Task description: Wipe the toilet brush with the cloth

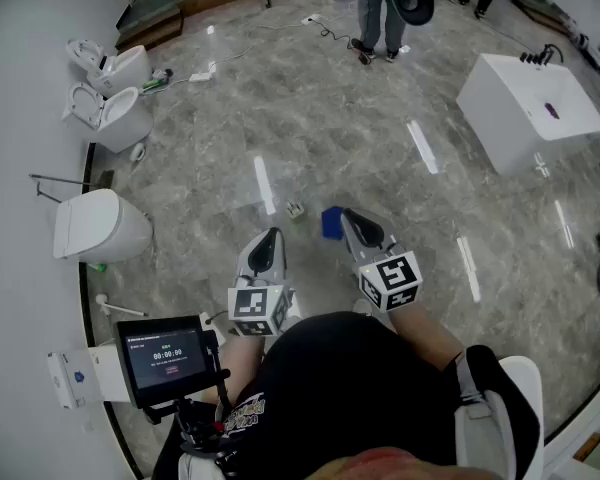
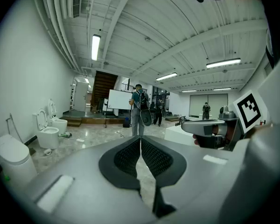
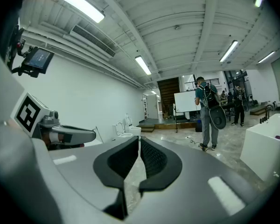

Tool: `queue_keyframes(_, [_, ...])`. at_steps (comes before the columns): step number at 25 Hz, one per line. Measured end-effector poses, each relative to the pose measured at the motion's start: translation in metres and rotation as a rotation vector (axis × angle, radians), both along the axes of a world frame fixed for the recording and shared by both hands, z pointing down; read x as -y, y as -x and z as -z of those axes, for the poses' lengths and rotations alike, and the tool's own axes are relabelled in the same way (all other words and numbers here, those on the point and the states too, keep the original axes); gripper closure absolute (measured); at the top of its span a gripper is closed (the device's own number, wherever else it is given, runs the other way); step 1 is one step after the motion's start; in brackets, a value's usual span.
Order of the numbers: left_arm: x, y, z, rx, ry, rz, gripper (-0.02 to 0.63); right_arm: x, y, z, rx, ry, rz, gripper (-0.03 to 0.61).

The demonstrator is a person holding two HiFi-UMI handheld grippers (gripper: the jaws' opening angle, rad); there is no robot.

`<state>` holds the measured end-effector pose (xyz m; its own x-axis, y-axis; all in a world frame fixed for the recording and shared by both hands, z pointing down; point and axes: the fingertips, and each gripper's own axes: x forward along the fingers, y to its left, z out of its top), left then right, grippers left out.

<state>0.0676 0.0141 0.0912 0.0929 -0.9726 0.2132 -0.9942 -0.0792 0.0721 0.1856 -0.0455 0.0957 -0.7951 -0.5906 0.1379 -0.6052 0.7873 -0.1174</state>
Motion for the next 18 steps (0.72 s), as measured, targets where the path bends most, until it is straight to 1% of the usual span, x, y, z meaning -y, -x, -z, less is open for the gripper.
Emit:
queue_keyframes(4, [-0.001,0.002,-0.003,0.002,0.012,0.007,0.604,-0.001,0.001,-0.001,0.001,-0.002,0.0,0.56])
queue_keyframes(7, [-0.002,0.004,-0.001,-0.007,0.042,0.032,0.604,-0.001,0.001,-0.001,0.002,-0.001,0.0,0.561])
queue_keyframes(14, [0.001,-0.001,-0.003,-0.001,0.01,0.0,0.604,0.0,-0.002,0.004,0.011,-0.002,-0.003,0.561])
queue_keyframes(18, [0.01,-0.003,0.003,0.015,-0.017,-0.007,0.604,0.01,-0.01,0.017,0.044,-0.003,-0.021,0.561])
